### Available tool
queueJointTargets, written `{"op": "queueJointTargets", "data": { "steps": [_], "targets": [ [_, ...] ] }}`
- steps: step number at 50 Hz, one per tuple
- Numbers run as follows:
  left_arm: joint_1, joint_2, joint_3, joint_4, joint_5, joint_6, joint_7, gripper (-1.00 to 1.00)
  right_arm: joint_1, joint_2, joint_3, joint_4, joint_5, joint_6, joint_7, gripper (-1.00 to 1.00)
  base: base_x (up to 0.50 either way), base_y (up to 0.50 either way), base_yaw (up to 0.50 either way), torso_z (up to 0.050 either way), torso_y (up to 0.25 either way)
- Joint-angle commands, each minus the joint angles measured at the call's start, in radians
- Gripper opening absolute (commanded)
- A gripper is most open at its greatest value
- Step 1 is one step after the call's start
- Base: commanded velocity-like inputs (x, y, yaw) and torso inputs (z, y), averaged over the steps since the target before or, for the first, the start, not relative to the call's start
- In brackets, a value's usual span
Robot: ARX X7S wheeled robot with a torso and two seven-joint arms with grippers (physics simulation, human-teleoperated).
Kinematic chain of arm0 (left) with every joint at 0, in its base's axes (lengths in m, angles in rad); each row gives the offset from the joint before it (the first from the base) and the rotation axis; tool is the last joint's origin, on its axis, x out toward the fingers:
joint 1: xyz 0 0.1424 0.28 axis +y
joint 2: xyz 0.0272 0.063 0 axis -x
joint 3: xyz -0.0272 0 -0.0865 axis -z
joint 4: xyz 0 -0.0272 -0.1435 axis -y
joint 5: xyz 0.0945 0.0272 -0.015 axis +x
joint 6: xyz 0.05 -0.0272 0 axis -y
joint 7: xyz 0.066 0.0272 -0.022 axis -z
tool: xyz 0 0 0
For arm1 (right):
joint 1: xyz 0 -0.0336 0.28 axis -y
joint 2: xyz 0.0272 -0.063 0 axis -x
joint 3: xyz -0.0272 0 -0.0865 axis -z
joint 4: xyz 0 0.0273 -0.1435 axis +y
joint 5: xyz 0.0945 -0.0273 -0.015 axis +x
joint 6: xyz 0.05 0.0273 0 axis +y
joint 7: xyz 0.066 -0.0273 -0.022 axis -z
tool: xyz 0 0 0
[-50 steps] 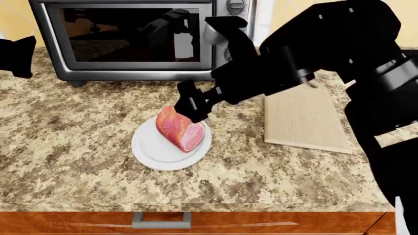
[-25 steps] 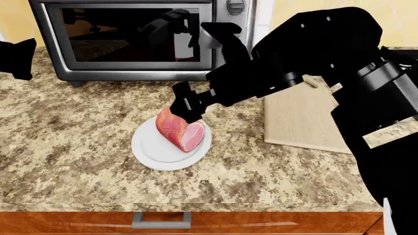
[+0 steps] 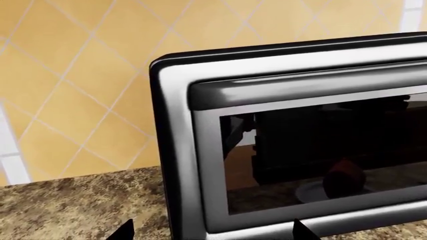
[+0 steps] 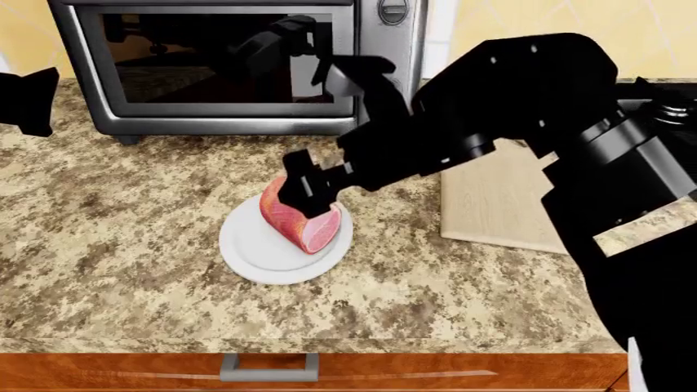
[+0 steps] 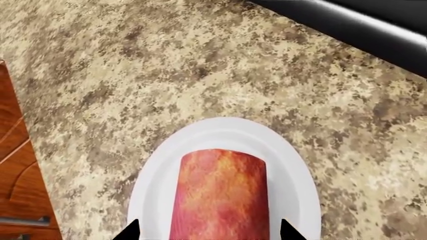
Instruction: Pick the pork loin from the plate and place it on the cutting board. Then pick the condiment bottle from the cabinet and place it next to the cutting board.
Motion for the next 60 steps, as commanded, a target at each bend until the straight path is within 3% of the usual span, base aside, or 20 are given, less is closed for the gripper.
{"op": "queueJointTargets", "data": {
  "steps": [1,7,10,24,60],
  "targets": [
    [0.003,-0.001,-0.002,-0.002,-0.001,0.002,-0.002,1.00,-0.008,-0.004,-0.007,0.003,0.008,0.003,-0.001,1.00,0.00,0.00,0.00,0.000,0.000],
    [0.003,-0.002,-0.002,-0.004,-0.002,0.003,-0.002,1.00,0.003,-0.016,-0.028,0.031,-0.010,-0.003,-0.034,1.00,0.00,0.00,0.00,0.000,0.000],
    [0.003,-0.002,0.000,-0.007,-0.001,0.006,-0.001,1.00,-0.014,0.006,0.012,-0.018,0.054,0.040,0.053,1.00,0.00,0.00,0.00,0.000,0.000],
    [0.009,-0.001,0.001,-0.016,-0.002,0.015,0.000,1.00,0.018,-0.039,-0.067,0.097,-0.032,-0.011,-0.088,1.00,0.00,0.00,0.00,0.000,0.000],
    [0.008,0.002,0.005,-0.025,-0.005,0.023,-0.001,1.00,-0.013,-0.011,-0.050,0.038,0.021,0.002,-0.023,1.00,0.00,0.00,0.00,0.000,0.000]
  ]
}}
